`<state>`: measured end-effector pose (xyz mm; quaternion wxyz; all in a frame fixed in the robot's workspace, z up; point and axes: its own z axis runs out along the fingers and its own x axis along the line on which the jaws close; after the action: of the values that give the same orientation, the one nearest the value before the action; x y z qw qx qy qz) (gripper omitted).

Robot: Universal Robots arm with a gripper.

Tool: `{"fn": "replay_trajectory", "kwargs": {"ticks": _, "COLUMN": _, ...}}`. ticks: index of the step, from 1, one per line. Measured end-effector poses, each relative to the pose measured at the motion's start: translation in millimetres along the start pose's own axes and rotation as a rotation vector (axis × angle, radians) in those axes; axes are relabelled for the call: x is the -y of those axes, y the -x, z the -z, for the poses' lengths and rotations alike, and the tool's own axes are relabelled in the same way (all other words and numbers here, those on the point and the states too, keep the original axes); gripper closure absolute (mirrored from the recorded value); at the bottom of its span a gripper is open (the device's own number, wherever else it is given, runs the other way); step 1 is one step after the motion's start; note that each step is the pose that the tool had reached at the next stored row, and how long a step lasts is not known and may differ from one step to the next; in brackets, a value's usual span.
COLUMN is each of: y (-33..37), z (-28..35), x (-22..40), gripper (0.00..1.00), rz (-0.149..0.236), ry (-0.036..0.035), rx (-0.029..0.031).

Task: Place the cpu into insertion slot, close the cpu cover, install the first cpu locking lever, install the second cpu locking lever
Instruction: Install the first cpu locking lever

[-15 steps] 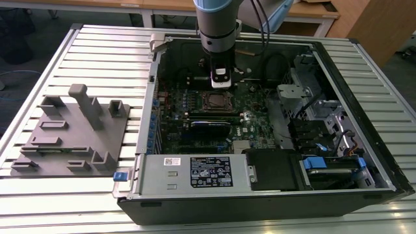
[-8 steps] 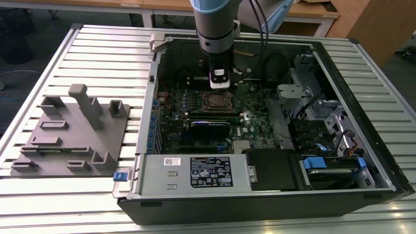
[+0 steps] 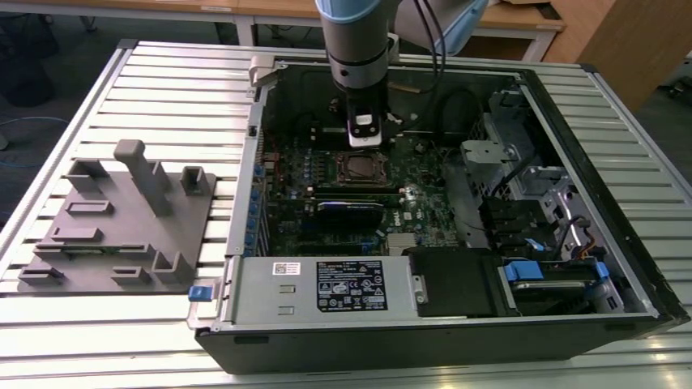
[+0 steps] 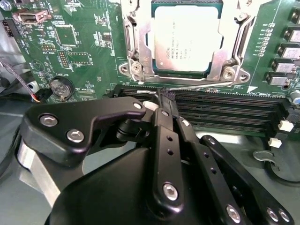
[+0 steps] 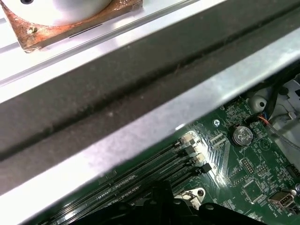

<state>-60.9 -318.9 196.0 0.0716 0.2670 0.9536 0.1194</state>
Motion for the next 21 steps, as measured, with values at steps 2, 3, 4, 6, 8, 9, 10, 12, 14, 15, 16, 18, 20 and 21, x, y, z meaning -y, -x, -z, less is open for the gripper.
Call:
{"fn": "replay_trajectory", "kwargs": {"ticks": 2, "y": -0.1, "z": -0.8, "x": 0.1, "gripper": 0.89, "rz": 0.001, "ry": -0.0001, "rx": 0.0044}}
{"fn": "replay_trajectory", "kwargs": {"ticks": 3, "y": -0.1, "z": -1.0, "x": 0.2, "gripper": 0.89, "rz": 0.002, "ry": -0.0015, "rx": 0.0075}}
{"fn": "replay_trajectory", "kwargs": {"ticks": 4, "y": -0.1, "z": -1.1, "x": 0.2, "gripper": 0.89, "rz": 0.003, "ry": -0.0052, "rx": 0.0111}}
{"fn": "replay_trajectory", "kwargs": {"ticks": 6, "y": -0.1, "z": -1.3, "x": 0.3, "gripper": 0.89, "rz": 0.007, "ry": -0.0165, "rx": 0.0192}}
{"fn": "replay_trajectory", "kwargs": {"ticks": 8, "y": -0.2, "z": -1.5, "x": 0.3, "gripper": 0.89, "rz": 0.010, "ry": -0.0283, "rx": 0.0273}}
{"fn": "replay_trajectory", "kwargs": {"ticks": 9, "y": -0.2, "z": -1.8, "x": 0.5, "gripper": 0.89, "rz": 0.011, "ry": -0.0319, "rx": 0.0304}}
{"fn": "replay_trajectory", "kwargs": {"ticks": 10, "y": -0.2, "z": -2.1, "x": 0.6, "gripper": 0.89, "rz": 0.012, "ry": -0.0335, "rx": 0.0325}}
{"fn": "replay_trajectory", "kwargs": {"ticks": 12, "y": -0.3, "z": -3.0, "x": 0.9, "gripper": 0.89, "rz": 0.013, "ry": -0.0352, "rx": 0.0360}}
{"fn": "replay_trajectory", "kwargs": {"ticks": 14, "y": -0.3, "z": -3.6, "x": 1.0, "gripper": 0.89, "rz": 0.014, "ry": -0.0366, "rx": 0.0390}}
{"fn": "replay_trajectory", "kwargs": {"ticks": 15, "y": -0.2, "z": -4.2, "x": 0.8, "gripper": 0.89, "rz": 0.014, "ry": -0.0350, "rx": 0.0398}}
{"fn": "replay_trajectory", "kwargs": {"ticks": 16, "y": -0.3, "z": -4.2, "x": 0.9, "gripper": 0.89, "rz": 0.014, "ry": -0.0353, "rx": 0.0396}}
{"fn": "replay_trajectory", "kwargs": {"ticks": 18, "y": -0.3, "z": -3.7, "x": 1.0, "gripper": 0.89, "rz": 0.014, "ry": -0.0365, "rx": 0.0393}}
{"fn": "replay_trajectory", "kwargs": {"ticks": 20, "y": -0.2, "z": -1.8, "x": 0.5, "gripper": 0.89, "rz": 0.014, "ry": -0.0368, "rx": 0.0393}}
{"fn": "replay_trajectory", "kwargs": {"ticks": 21, "y": -0.1, "z": -0.3, "x": 0.0, "gripper": 0.89, "rz": 0.014, "ry": -0.0365, "rx": 0.0393}}
